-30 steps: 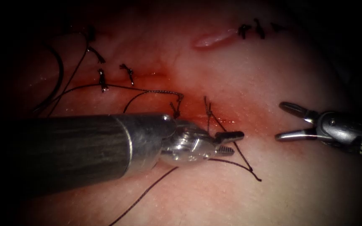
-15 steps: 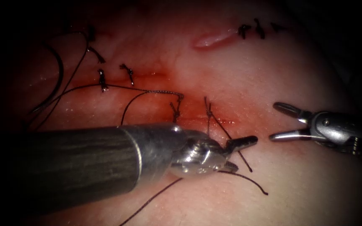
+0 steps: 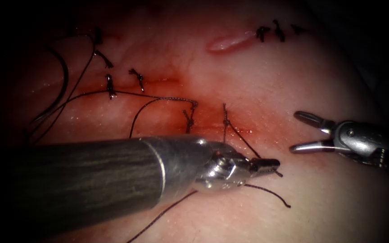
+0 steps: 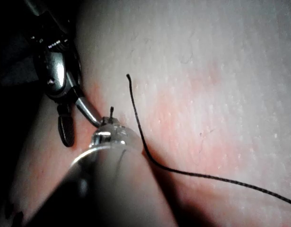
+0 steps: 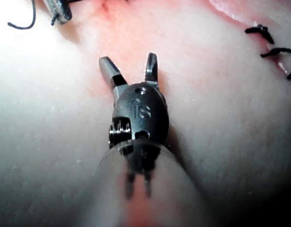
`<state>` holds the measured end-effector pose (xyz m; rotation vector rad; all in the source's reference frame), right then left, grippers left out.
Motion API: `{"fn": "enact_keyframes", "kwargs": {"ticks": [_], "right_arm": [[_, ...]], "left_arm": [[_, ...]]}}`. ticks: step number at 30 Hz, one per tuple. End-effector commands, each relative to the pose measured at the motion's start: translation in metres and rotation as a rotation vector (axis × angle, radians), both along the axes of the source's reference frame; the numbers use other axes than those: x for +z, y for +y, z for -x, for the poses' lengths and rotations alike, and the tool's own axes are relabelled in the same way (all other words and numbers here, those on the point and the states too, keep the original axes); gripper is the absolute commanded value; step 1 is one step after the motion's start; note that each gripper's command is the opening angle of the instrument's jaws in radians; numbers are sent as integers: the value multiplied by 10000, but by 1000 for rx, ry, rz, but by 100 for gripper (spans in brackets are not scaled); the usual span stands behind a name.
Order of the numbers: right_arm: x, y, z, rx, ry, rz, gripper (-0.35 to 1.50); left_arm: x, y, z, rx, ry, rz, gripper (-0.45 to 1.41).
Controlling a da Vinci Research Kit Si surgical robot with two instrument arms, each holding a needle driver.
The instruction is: Wound Closure
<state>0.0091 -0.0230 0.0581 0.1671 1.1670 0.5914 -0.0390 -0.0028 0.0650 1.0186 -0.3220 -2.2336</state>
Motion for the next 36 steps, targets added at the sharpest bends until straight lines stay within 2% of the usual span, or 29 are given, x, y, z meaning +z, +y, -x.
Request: {"fn": "enact_keyframes", "kwargs": {"ticks": [1,7,15,16,21,26,36], "right_arm": [[4,3,-18,-32,43,-5,83],[3,8,-50,-102,128,120,86],[1,11,-99,-146,228,241,89],[0,12,-112,-151,249,262,89],[0,19,-143,-149,257,306,89],[-8,25,-152,-131,258,335,91],[-12,32,-189,-158,289,383,91]], "left_arm": [[0,9,1,-6,-18,-2,-45],[-11,25,-16,-22,-56,-10,-43],[-14,25,-34,-16,-54,-9,-37],[-15,24,-38,-15,-53,-9,-33],[-15,24,-43,-8,-55,-6,-40],[-13,24,-44,-8,-55,-5,-42],[-15,24,-43,-17,-54,-14,-32]]}}
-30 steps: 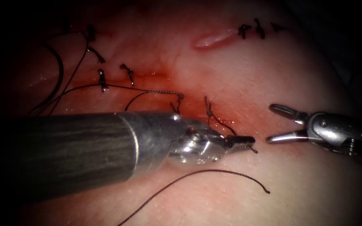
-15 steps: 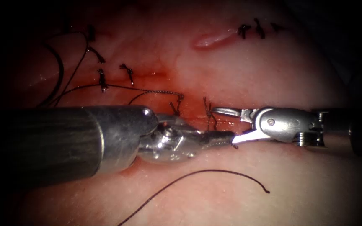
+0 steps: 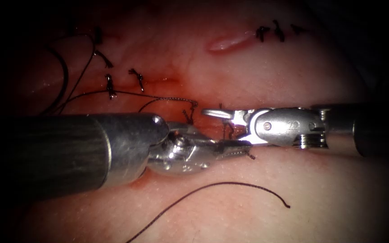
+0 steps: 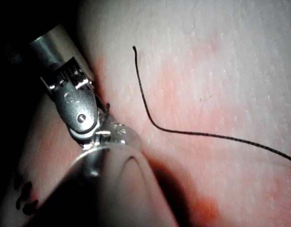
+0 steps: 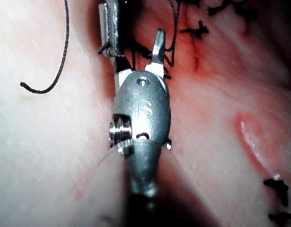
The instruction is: Wound Closure
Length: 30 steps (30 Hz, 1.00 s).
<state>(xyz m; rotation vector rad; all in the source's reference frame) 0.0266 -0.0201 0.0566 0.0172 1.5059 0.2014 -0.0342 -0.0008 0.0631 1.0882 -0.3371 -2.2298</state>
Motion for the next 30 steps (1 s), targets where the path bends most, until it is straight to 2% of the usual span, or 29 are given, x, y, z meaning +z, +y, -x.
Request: {"fn": "enact_keyframes", "kwargs": {"ticks": [1,9,10,11,12,21,22,24,25,27,29,30], "right_arm": [[4,3,-16,-5,4,3,89],[7,2,-26,-6,-6,6,88],[7,1,-27,-11,-9,7,51],[7,1,-27,-11,-9,7,51],[7,-2,-26,-30,-20,7,-35],[10,-8,-33,-30,-57,51,-35],[9,-8,-31,-23,-64,56,24],[5,-7,-26,5,-88,23,118],[-2,-7,-12,26,-108,-1,138],[-5,-7,-3,30,-118,-4,138],[-12,-3,21,55,-131,-15,138],[-18,3,46,96,-136,-26,136]], "left_arm": [[4,3,6,-1,-1,1,-33],[2,1,7,-2,1,2,-33],[2,1,8,-3,2,2,-37],[2,1,8,-3,2,2,-37],[2,0,8,-3,2,3,-37],[-2,-6,6,0,3,5,-45],[-3,-7,4,1,2,4,-45],[-8,-9,-4,4,-3,-2,-45],[-13,-12,-15,3,-8,-18,-45],[-15,-15,-24,-1,-13,-33,-45],[-18,-18,-38,-11,-18,-63,-42],[-20,-22,-54,-26,-23,-87,-25]]}}
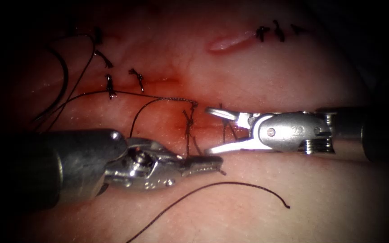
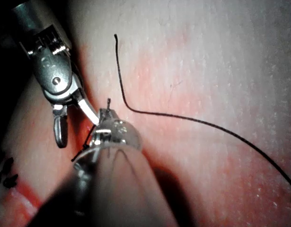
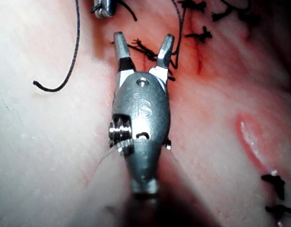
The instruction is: Wound Closure
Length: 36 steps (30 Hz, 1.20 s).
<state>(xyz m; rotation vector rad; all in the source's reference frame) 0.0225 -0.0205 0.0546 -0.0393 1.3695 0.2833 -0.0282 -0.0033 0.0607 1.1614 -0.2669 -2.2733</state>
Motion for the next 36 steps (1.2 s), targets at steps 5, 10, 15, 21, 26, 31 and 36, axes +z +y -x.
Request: {"fn": "enact_keyframes", "kwargs": {"ticks": [5,10,15,21,26,31,36], "right_arm": [[-5,14,54,88,-10,-9,133],[2,13,83,139,-32,-28,128],[7,7,79,150,-32,-41,128],[10,4,70,156,-29,-52,130],[13,0,66,162,-29,-59,130],[14,-3,64,166,-27,-67,131],[14,-3,64,166,-28,-73,131]], "left_arm": [[-12,9,-35,-93,-35,-58,-13],[-37,14,-116,-236,-105,-220,-10],[-40,1,-166,-326,-185,-403,-45],[3,-5,-207,-437,-138,-527,-45],[41,-3,-215,-479,-74,-626,-1],[98,-16,-226,-547,12,-802,42],[120,-40,-246,-548,133,-883,83]]}}
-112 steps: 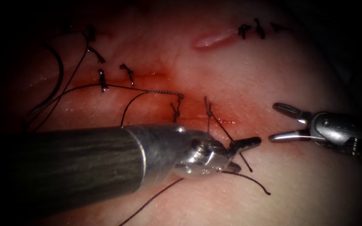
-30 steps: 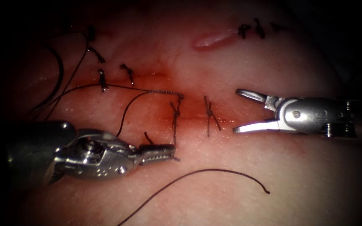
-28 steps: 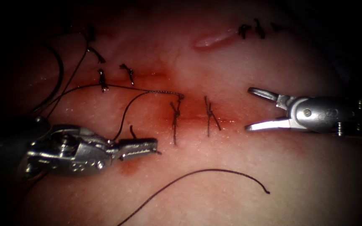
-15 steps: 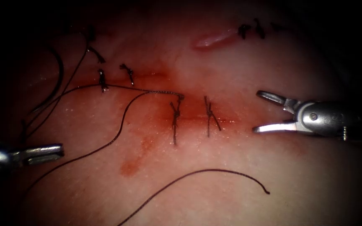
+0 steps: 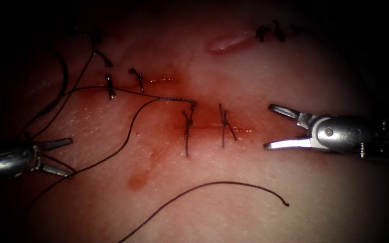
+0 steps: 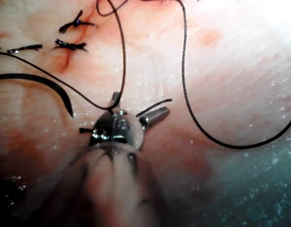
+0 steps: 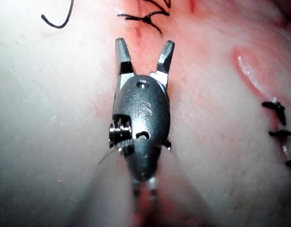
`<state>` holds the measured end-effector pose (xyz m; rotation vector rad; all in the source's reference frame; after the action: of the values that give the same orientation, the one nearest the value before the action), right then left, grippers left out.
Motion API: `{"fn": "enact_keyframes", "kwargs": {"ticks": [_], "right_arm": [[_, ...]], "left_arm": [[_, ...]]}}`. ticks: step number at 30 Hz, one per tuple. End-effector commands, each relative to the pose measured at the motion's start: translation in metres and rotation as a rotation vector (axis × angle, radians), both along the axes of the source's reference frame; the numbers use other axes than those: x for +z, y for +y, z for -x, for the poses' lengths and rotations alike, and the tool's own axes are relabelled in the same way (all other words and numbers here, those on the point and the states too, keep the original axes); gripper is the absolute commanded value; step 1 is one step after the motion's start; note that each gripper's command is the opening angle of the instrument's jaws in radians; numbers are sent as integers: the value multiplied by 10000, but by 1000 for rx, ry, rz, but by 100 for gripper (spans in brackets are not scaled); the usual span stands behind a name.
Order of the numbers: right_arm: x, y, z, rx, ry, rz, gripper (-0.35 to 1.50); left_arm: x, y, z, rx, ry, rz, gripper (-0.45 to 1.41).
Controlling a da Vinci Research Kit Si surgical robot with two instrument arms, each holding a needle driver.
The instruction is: Wound Closure
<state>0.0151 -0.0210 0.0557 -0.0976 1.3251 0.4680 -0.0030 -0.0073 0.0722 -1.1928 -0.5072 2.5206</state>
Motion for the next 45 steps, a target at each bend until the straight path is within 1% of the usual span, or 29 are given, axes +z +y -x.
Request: {"fn": "enact_keyframes", "kwargs": {"ticks": [1,3,6,7,8,9,10,12,13,16,17,19,21,24,25,26,27,28,29,30,33,34,36,37,41,45], "right_arm": [[3,2,-11,1,4,-2,131],[3,2,-11,1,4,-1,131],[3,2,-12,2,3,-1,131],[3,2,-12,-1,5,-1,133],[3,2,-12,0,5,-1,133],[4,2,-12,-2,3,-2,133],[4,2,-12,-2,3,-2,133],[4,2,-12,-6,-1,-3,133],[3,2,-11,-11,-5,-5,133],[2,2,-11,-16,-5,-13,133],[2,2,-11,-16,-5,-13,133],[0,4,-11,-37,-15,-40,133],[-5,9,-11,-60,-41,-63,133],[-15,18,-11,-69,-57,-84,133],[-25,29,-10,-65,-58,-102,131],[-29,34,-10,-61,-57,-116,131],[-46,49,-10,-63,-65,-116,131],[-52,54,-9,-70,-72,-104,133],[-61,53,-7,-71,-64,-91,136],[-65,50,-7,-74,-64,-87,131],[-73,47,-7,-104,-90,-85,128],[-73,47,-7,-104,-90,-85,128],[-76,45,-4,-109,-90,-80,128],[-76,45,-2,-112,-88,-80,128],[-75,46,10,-123,-82,-80,119],[-75,47,15,-126,-82,-80,118]], "left_arm": [[5,-3,0,15,15,-6,83],[1,-7,-9,18,21,-22,86],[-14,-16,-21,32,28,-33,98],[-28,-25,-27,39,31,-40,99],[-35,-28,-29,36,35,-40,99],[-42,-32,-29,35,36,-43,99],[-42,-32,-29,35,36,-43,99],[-61,-38,-28,45,34,-32,99],[-82,-41,-26,55,17,-11,99],[-109,-38,-20,53,-8,28,98],[-109,-38,-20,53,-8,28,98],[-135,-25,-7,29,-62,96,93],[-150,-11,6,8,-99,142,89],[-164,15,29,-20,-139,209,89],[-169,36,51,-50,-159,253,89],[-170,43,61,-56,-174,264,89],[-169,64,93,-51,-226,277,89],[-168,69,101,-52,-230,278,89],[-164,80,118,-54,-229,289,89],[-162,85,124,-56,-233,286,89],[-148,102,141,-50,-260,289,89],[-148,102,141,-50,-260,289,89],[-135,108,139,-35,-284,294,89],[-129,111,132,-25,-297,295,86],[-120,121,119,-6,-319,299,81],[-114,124,117,-2,-325,300,81]]}}
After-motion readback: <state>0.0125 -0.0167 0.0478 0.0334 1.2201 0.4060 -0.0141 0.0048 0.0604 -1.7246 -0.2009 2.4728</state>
